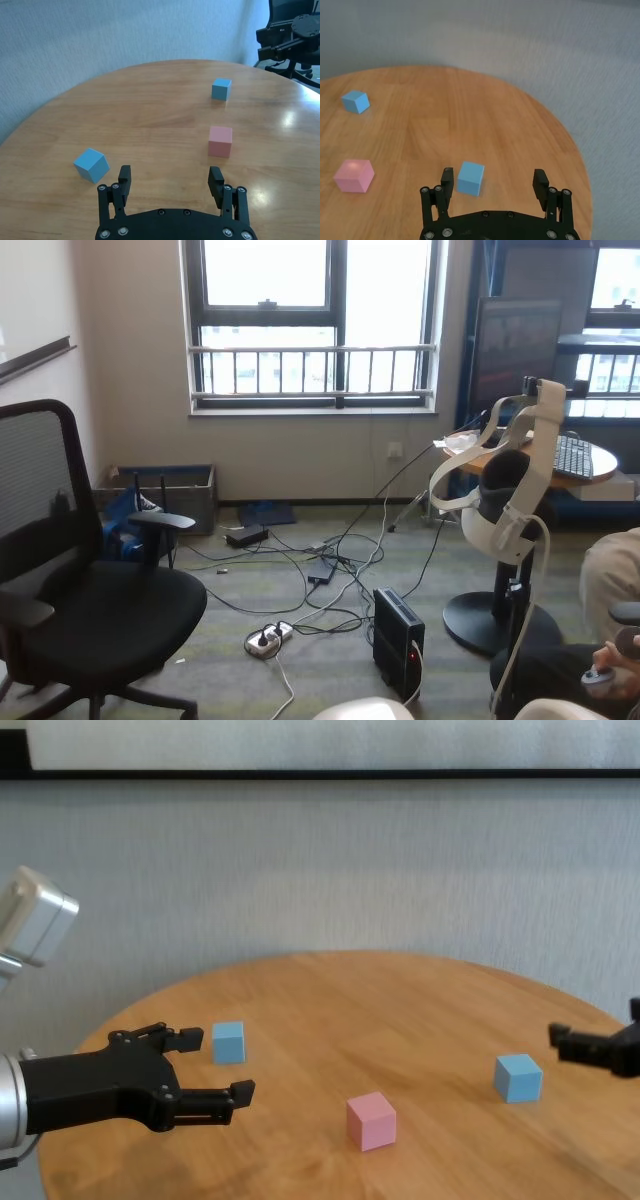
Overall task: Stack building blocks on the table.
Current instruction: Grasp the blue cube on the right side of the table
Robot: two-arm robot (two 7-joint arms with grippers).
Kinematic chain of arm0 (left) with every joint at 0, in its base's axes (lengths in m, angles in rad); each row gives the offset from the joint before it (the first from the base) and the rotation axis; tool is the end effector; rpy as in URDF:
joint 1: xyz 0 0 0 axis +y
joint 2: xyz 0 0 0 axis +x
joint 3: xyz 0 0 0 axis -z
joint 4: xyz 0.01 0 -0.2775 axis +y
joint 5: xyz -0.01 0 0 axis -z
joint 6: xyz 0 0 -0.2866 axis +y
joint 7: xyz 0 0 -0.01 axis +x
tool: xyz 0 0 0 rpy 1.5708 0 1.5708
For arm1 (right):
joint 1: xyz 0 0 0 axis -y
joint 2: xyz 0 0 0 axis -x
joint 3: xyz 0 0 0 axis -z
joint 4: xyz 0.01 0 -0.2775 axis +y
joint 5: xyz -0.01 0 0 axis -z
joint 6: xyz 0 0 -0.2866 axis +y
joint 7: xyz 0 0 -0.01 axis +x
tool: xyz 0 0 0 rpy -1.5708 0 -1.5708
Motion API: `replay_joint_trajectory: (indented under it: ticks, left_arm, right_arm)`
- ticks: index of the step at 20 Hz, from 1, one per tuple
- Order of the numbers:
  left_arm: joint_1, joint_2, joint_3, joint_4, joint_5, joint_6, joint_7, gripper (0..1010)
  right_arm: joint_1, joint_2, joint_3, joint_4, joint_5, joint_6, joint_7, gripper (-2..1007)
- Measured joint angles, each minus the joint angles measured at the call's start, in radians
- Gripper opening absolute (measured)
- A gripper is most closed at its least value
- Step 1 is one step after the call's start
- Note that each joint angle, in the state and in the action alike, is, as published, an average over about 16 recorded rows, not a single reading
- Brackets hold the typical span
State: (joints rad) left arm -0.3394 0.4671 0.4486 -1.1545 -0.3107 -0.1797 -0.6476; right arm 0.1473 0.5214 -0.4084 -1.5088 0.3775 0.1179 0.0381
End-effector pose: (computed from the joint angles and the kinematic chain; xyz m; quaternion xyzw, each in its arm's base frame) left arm 0.3746 0.0752 -0.3085 0.1238 -0.0428 0.3356 0.9328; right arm 0.3249 -0.0474 -0.2821 -0.1409 0.0046 -0.5642 0.8135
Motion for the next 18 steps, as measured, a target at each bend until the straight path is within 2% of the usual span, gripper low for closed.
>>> replay_joint_trajectory:
  ticks: [8, 18]
  left_arm:
    - [-0.003, -0.001, 0.002, 0.002, 0.002, 0.002, 0.001, 1000]
    - [-0.004, -0.002, 0.002, 0.003, 0.003, 0.003, 0.001, 1000]
  right_arm:
    - [0.025, -0.047, -0.016, 0.053, -0.026, 0.022, 0.014, 1000]
    - [0.055, -0.115, 0.001, 0.108, -0.018, 0.055, 0.017, 1000]
